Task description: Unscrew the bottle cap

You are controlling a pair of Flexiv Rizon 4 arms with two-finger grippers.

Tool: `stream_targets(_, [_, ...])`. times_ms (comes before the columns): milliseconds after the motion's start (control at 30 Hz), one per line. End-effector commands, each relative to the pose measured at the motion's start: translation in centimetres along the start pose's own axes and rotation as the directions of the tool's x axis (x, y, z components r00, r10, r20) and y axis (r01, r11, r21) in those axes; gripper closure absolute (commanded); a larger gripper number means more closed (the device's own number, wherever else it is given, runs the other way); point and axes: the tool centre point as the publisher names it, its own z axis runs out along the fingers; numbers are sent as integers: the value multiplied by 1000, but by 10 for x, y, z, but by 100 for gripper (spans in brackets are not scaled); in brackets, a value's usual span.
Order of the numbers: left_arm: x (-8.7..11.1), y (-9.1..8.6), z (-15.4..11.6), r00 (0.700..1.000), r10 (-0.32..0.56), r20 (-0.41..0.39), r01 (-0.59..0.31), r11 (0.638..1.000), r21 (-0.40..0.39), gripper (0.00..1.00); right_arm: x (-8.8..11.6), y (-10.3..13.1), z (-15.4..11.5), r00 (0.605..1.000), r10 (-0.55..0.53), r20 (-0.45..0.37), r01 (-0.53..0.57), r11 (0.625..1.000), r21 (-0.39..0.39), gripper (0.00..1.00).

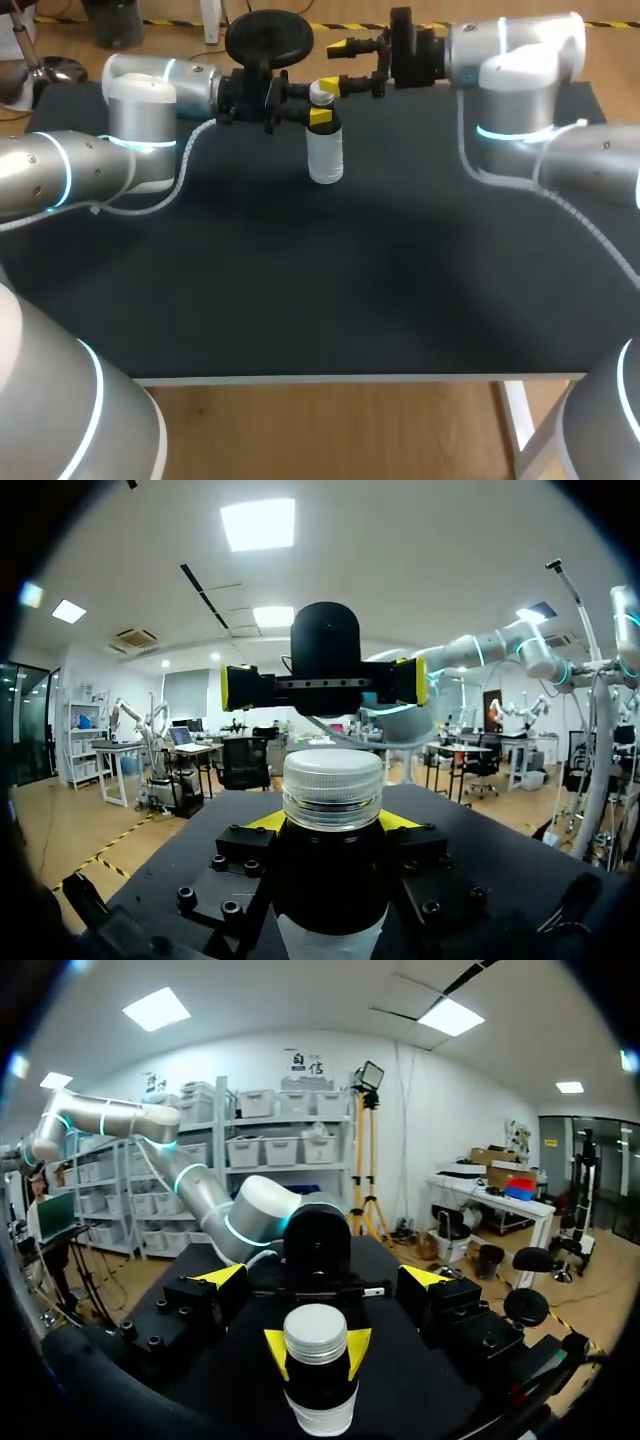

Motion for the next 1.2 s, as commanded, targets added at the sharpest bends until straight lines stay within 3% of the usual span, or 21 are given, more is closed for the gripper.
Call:
stream_targets(33, [-1,0,0,1000,-1,-3,1,1000,-1,100,3,-4,3,753,3,658,-1,1000,-4,0])
stream_targets(1200, [-1,0,0,1000,-1,-3,1,1000,-1,100,-8,-25,16,776,48,629,-56,998,-7,0])
